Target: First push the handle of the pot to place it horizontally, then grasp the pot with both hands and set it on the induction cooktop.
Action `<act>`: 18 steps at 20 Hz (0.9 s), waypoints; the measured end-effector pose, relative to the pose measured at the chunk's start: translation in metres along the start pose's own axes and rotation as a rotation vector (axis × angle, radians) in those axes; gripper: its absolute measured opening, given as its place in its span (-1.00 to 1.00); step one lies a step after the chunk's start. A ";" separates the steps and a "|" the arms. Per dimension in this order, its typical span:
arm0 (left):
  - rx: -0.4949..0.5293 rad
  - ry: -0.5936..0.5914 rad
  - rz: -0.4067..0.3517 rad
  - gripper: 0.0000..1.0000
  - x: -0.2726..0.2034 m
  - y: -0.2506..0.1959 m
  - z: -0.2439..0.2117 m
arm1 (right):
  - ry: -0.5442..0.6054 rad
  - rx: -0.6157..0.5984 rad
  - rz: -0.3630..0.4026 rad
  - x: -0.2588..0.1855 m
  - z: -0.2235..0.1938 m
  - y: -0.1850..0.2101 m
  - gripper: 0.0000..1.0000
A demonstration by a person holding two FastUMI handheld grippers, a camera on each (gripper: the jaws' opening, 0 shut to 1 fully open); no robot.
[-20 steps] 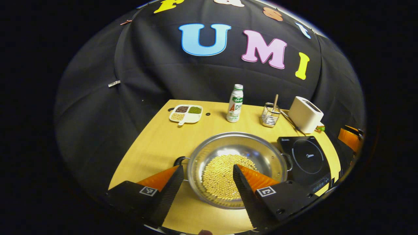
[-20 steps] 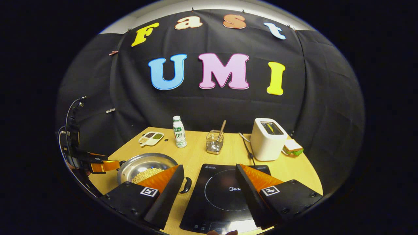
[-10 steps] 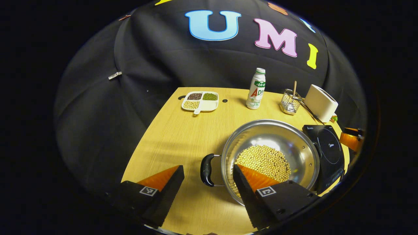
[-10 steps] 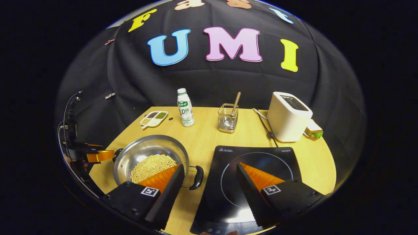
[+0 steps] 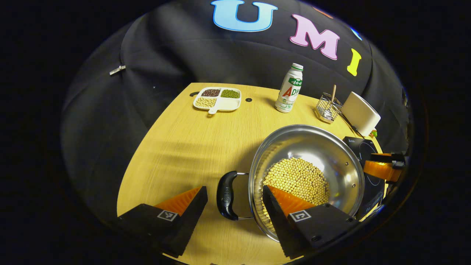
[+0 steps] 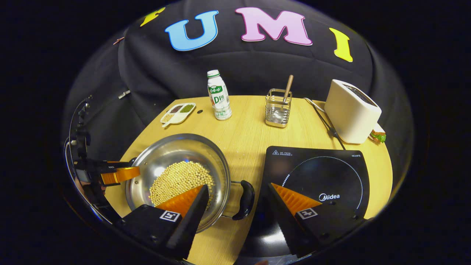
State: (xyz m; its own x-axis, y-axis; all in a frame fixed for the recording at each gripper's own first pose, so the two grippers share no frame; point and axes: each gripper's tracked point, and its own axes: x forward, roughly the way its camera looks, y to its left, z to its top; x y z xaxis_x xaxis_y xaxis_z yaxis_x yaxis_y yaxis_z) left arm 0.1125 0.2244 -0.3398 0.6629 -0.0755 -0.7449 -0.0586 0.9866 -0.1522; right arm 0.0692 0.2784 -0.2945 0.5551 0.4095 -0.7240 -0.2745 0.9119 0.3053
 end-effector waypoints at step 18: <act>-0.017 0.078 -0.047 0.31 0.028 0.010 -0.011 | 0.082 -0.038 -0.066 0.050 -0.016 -0.001 0.31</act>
State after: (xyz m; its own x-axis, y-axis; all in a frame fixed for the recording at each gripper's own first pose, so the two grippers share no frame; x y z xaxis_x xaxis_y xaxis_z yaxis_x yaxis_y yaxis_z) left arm 0.1225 0.2301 -0.3694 0.6050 -0.1337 -0.7849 -0.0414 0.9792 -0.1988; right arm 0.0843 0.2977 -0.3408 0.5076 0.3429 -0.7904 -0.2700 0.9345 0.2321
